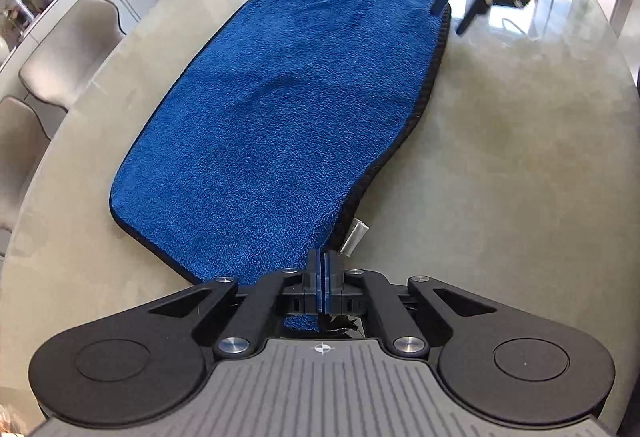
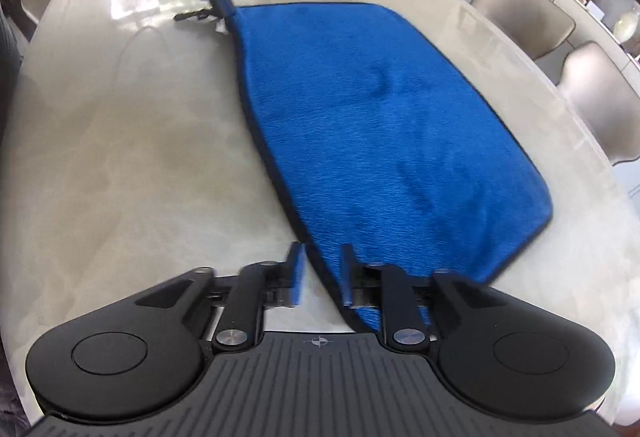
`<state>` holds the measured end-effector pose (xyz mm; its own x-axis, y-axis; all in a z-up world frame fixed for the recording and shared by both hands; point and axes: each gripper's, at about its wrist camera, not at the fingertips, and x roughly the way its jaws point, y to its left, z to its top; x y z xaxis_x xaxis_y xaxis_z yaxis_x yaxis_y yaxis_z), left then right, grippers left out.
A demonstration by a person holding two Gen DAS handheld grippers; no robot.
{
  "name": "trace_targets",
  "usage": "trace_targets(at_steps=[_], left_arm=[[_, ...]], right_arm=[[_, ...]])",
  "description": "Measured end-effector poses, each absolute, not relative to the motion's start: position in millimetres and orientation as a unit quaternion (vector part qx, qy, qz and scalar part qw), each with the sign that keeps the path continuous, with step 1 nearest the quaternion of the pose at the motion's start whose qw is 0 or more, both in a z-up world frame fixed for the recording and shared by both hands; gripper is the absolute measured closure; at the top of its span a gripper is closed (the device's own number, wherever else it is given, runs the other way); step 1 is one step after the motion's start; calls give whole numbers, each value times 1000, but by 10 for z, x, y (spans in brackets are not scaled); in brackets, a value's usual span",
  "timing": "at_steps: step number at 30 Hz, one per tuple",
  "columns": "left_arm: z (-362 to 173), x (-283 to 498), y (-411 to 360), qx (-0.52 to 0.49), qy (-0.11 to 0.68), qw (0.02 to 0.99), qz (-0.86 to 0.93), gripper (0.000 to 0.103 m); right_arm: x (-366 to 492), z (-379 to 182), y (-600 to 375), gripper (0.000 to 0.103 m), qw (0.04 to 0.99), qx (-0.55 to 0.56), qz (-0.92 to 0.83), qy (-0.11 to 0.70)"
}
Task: Fold towel
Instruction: 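Lift the gripped towel edge with both grippers and carry it across the towel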
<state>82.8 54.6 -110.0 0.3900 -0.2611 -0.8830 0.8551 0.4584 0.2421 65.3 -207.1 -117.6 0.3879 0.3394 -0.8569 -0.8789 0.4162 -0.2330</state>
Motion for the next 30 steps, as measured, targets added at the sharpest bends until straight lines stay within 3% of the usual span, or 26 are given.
trace_targets(at_steps=[7, 13, 16, 21, 23, 30], left_arm=[[-1178, 848, 516, 367, 418, 743, -373, 102], [-1242, 841, 466, 372, 431, 727, -385, 97], [-1252, 851, 462, 371, 433, 724, -389, 97], [-1256, 868, 431, 388, 422, 718, -394, 95], [-1279, 844, 376, 411, 412, 713, -391, 102], [-1129, 901, 324, 416, 382, 737, -370, 103]], right_arm=[[649, -1212, -2096, 71, 757, -358, 402, 370], [933, -1209, -2217, 72, 768, -265, 395, 430], [951, -1207, -2208, 77, 768, -260, 391, 436], [941, -1181, -2137, 94, 768, -288, 382, 427], [915, -1153, -2080, 95, 771, -303, 376, 415], [919, -988, -2007, 96, 784, -319, 370, 383]])
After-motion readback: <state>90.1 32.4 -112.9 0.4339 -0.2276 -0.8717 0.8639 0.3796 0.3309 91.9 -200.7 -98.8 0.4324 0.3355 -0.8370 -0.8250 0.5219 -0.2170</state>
